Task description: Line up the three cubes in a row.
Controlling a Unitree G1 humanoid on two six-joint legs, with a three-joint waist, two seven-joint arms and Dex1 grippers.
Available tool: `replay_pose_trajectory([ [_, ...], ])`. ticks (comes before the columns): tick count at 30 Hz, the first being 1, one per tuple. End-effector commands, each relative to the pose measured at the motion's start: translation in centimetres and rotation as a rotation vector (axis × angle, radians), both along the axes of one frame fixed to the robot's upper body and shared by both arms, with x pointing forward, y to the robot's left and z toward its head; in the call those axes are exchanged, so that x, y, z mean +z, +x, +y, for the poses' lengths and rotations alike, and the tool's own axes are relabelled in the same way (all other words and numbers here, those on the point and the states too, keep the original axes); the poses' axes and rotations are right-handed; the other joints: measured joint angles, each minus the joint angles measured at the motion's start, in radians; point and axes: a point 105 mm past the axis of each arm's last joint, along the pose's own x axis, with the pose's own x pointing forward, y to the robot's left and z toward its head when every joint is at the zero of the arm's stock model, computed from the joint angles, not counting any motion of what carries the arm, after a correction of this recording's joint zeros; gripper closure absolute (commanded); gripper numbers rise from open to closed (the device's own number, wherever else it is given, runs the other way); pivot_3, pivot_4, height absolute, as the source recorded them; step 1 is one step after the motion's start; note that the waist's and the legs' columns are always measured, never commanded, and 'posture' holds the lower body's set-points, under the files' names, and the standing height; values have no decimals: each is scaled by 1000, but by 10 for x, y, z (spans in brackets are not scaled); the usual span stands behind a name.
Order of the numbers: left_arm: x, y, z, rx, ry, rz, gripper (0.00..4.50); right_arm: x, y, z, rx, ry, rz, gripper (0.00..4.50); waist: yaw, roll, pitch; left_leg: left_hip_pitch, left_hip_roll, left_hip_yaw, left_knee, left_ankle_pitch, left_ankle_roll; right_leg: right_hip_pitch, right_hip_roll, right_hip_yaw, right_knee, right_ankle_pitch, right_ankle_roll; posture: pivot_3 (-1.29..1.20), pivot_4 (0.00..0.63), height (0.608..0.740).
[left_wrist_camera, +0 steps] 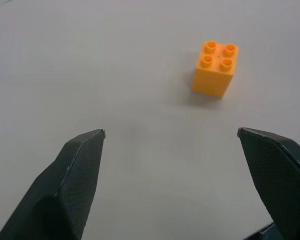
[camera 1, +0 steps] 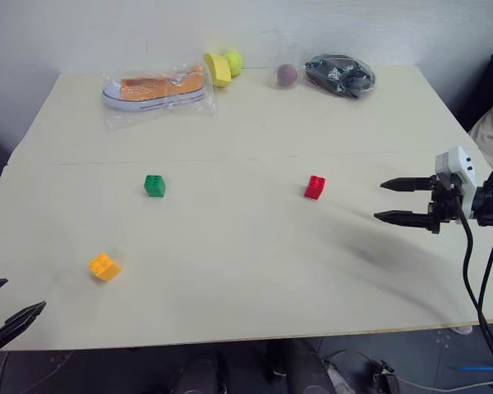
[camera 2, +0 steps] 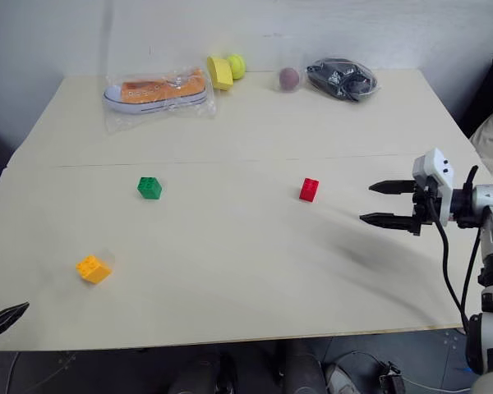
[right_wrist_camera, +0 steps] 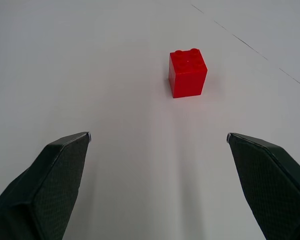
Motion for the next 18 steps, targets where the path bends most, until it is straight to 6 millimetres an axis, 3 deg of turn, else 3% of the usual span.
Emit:
replay_pose_trajectory([
  [1,8,-3,1,15,28,-23,24,12,1,3,27,0,-24,0,0,0,0,0,0,0,0,0,0,0,0,0,0,0,0,0,150,740],
  [18,6,-3,-6,30,35,-28,24,16,2,3,21,-15,-27,0,0,0,0,0,0,0,0,0,0,0,0,0,0,0,0,0,150,740],
])
